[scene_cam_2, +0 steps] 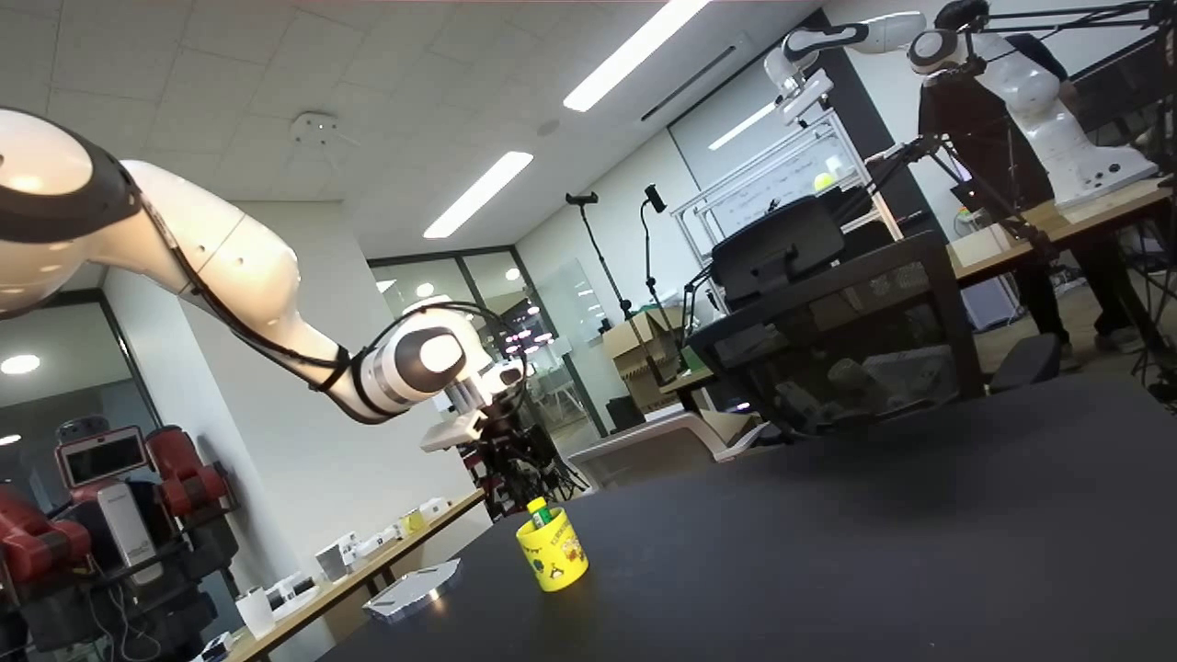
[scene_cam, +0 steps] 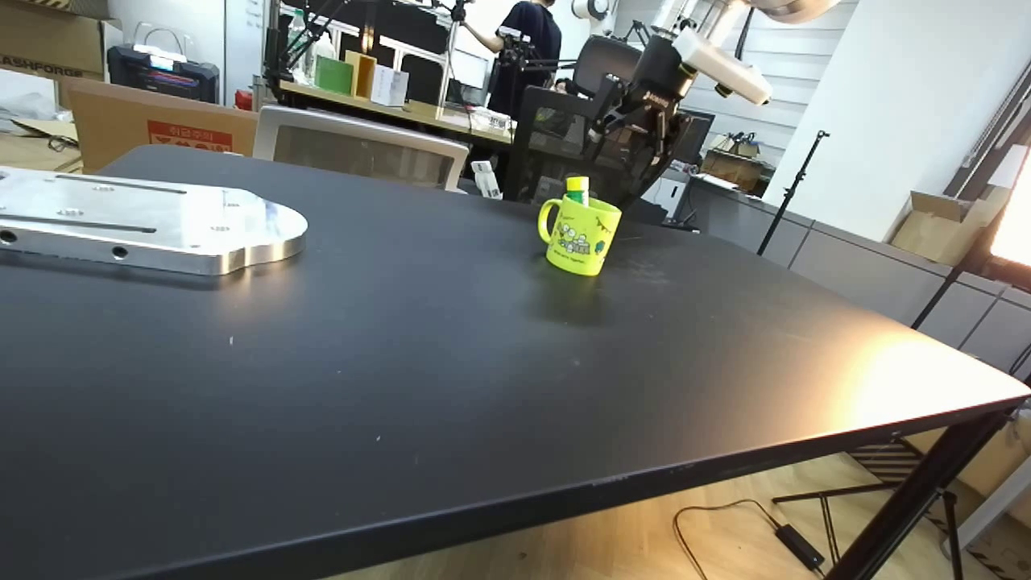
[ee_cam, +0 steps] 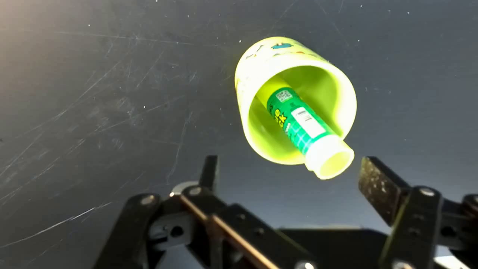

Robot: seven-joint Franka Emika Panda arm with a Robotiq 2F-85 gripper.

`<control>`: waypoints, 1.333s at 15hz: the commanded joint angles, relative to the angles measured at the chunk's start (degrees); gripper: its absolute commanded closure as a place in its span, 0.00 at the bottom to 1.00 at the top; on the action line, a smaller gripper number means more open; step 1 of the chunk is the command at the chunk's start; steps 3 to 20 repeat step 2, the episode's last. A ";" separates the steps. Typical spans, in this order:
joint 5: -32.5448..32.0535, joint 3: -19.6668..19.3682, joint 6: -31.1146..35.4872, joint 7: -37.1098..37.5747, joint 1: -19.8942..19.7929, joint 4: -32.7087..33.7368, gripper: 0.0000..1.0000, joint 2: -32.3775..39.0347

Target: Put the glue inside the yellow mug

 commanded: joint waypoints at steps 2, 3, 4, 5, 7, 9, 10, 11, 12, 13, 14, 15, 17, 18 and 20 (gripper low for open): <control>-0.08 0.07 -0.31 -0.01 -0.07 0.05 0.00 -0.41; -0.08 0.07 -0.31 -0.01 -0.07 0.05 0.00 -0.41; -0.08 0.07 -0.31 -0.01 -0.07 0.05 0.00 -0.41; -0.08 0.07 -0.31 -0.01 -0.07 0.05 0.00 -0.41; -0.08 0.07 -0.31 -0.01 -0.07 0.05 0.00 -0.41; -0.08 0.07 -0.31 -0.01 -0.07 0.05 0.00 -0.41; -0.08 0.07 -0.31 -0.01 -0.07 0.05 0.00 -0.41; -0.08 0.07 -0.31 -0.01 -0.07 0.05 0.00 -0.41; -0.08 0.07 -0.31 -0.01 -0.07 0.05 0.00 -0.41; -0.08 0.07 -0.31 -0.01 -0.07 0.05 0.00 -0.41; -0.08 0.07 -0.31 -0.01 -0.07 0.05 0.00 -0.41; -0.08 0.07 -0.31 -0.01 -0.07 0.05 0.00 -0.41; -0.08 0.07 -0.31 -0.01 -0.07 0.05 0.00 -0.41; -0.08 0.07 -0.31 -0.01 -0.07 0.05 0.00 -0.41; -0.08 0.07 -0.31 -0.01 -0.07 0.05 0.00 -0.41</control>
